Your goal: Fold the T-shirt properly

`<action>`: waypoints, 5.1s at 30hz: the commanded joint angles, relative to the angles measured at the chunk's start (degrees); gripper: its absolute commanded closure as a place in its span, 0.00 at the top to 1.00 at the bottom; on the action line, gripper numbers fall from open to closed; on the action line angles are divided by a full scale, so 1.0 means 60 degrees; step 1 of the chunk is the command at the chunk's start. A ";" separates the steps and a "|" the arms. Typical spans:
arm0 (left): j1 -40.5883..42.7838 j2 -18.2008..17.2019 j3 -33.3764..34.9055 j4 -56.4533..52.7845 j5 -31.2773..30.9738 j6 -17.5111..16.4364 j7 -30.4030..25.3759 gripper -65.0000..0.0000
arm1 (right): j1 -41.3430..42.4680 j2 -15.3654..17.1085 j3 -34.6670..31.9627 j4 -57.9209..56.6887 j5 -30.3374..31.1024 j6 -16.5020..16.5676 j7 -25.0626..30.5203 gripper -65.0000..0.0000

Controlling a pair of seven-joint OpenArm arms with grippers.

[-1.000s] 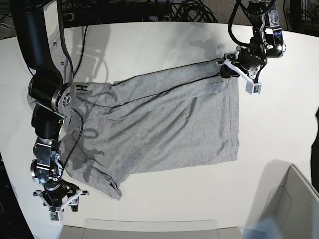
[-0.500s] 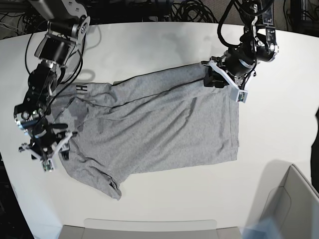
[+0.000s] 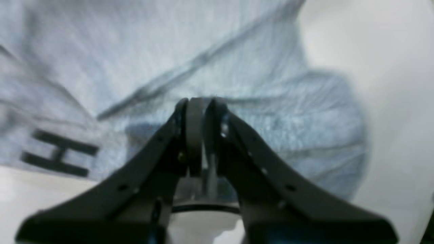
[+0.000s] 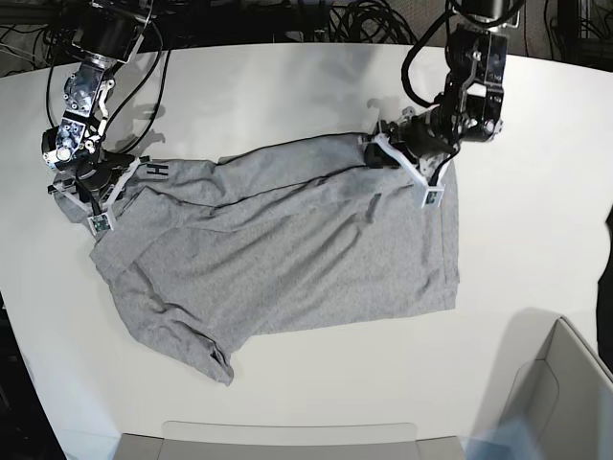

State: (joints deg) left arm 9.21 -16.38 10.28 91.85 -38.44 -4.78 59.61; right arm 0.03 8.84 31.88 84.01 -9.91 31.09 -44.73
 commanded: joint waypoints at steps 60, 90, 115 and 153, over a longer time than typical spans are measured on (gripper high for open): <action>0.2750 -0.1101 -0.3172 0.3775 0.0465 0.0378 -0.0361 0.20 | -0.2987 -0.1334 0.1888 0.4365 -0.1491 0.1485 0.0151 0.09; -0.3433 -0.1087 -0.0915 -0.3097 0.3439 0.0334 -0.0537 0.21 | 0.0075 -0.1598 0.3383 0.4468 -0.1564 0.1485 0.0122 0.31; -0.4165 -0.1101 -0.1033 -0.5675 0.3439 0.0422 -0.1152 0.21 | 0.4866 -0.0045 -0.0602 -0.1833 -0.2824 0.1485 0.0166 0.32; -0.2100 -0.0134 -0.1033 0.1240 0.3424 0.0408 0.1104 0.21 | 0.7811 -0.0060 -0.1819 -1.1210 -0.2795 0.0686 0.6378 0.46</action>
State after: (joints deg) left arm -2.35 -16.80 4.40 98.15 -17.98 -2.55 67.26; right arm 44.14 7.84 20.97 15.64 -27.29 35.40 -7.40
